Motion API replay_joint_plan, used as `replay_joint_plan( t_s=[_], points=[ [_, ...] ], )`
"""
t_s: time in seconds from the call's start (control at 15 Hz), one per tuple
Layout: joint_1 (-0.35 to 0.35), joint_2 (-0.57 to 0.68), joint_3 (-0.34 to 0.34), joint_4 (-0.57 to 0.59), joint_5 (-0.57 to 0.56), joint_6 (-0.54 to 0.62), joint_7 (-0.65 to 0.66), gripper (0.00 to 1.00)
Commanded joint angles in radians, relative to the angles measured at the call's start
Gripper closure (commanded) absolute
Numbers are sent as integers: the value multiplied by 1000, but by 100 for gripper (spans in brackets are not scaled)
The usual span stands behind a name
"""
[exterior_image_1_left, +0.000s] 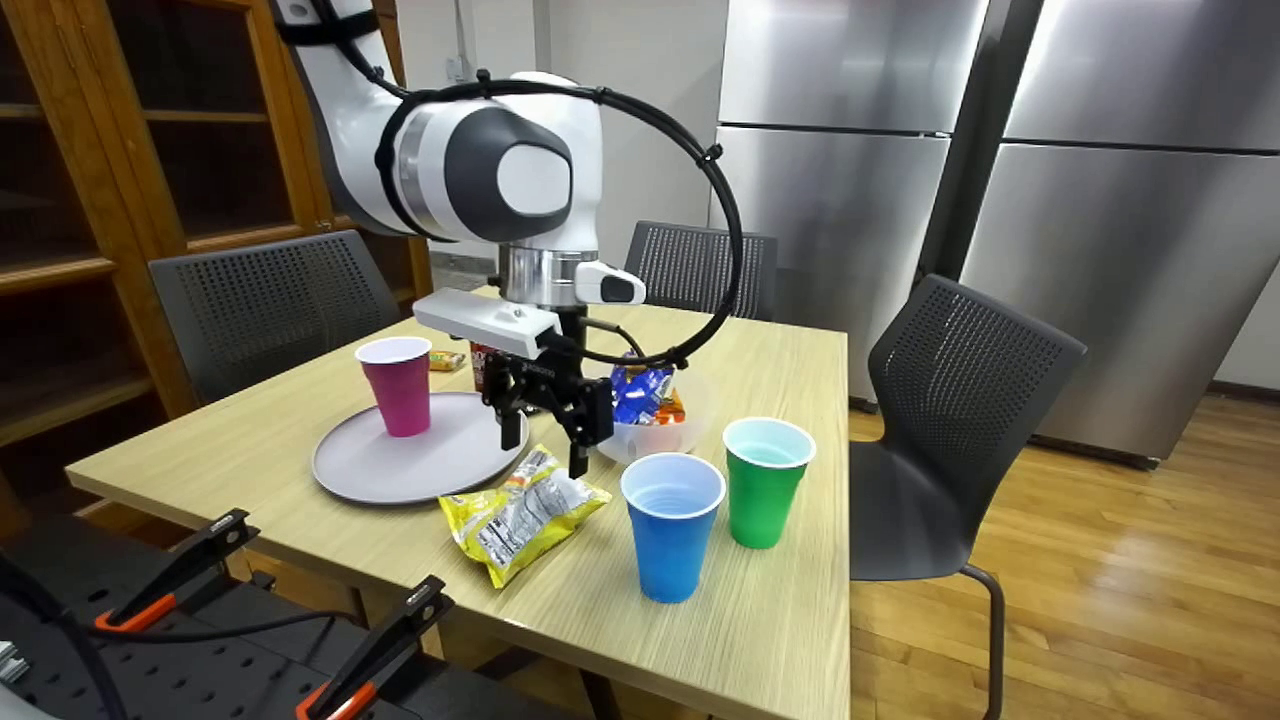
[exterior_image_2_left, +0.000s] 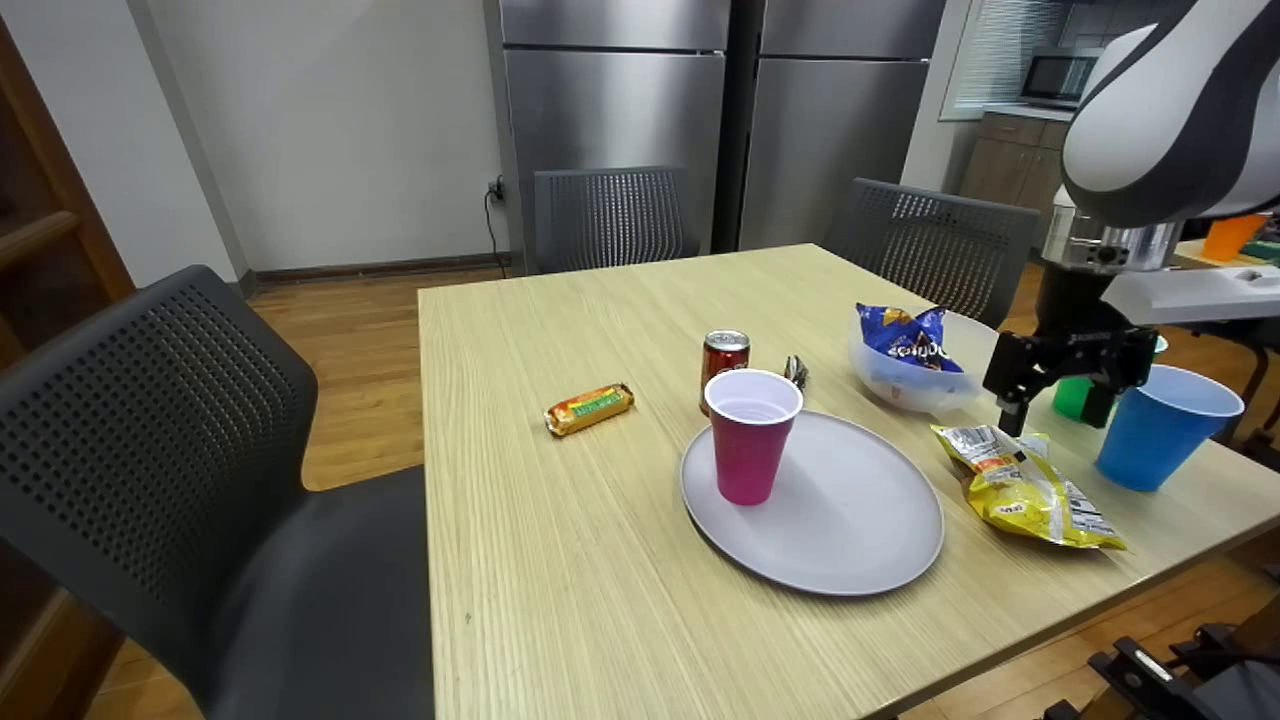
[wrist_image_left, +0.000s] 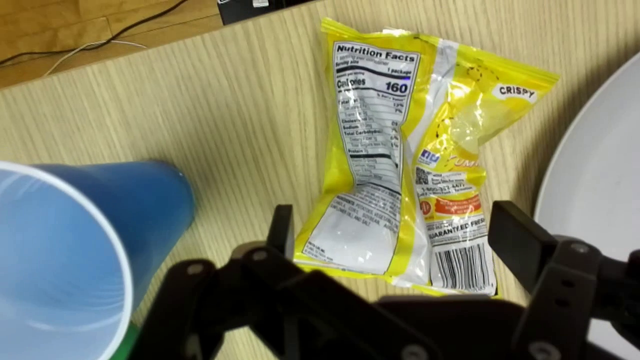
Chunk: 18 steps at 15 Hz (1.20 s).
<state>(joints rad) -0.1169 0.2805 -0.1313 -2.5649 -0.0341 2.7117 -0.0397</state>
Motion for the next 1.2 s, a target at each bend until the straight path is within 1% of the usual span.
replay_joint_plan(
  t_s=[0.0,0.73,0.8,0.87,1.13],
  points=[
    [-13,-5,5,-35,-6,38,-40,0],
    [-7,61,8,-25,-7,79,-34,0],
    [-5,64,5,-26,-10,87,-29,25],
    [-7,67,7,-26,-8,90,-32,26],
    [-15,69,13,-29,1,97,-41,58]
  ],
)
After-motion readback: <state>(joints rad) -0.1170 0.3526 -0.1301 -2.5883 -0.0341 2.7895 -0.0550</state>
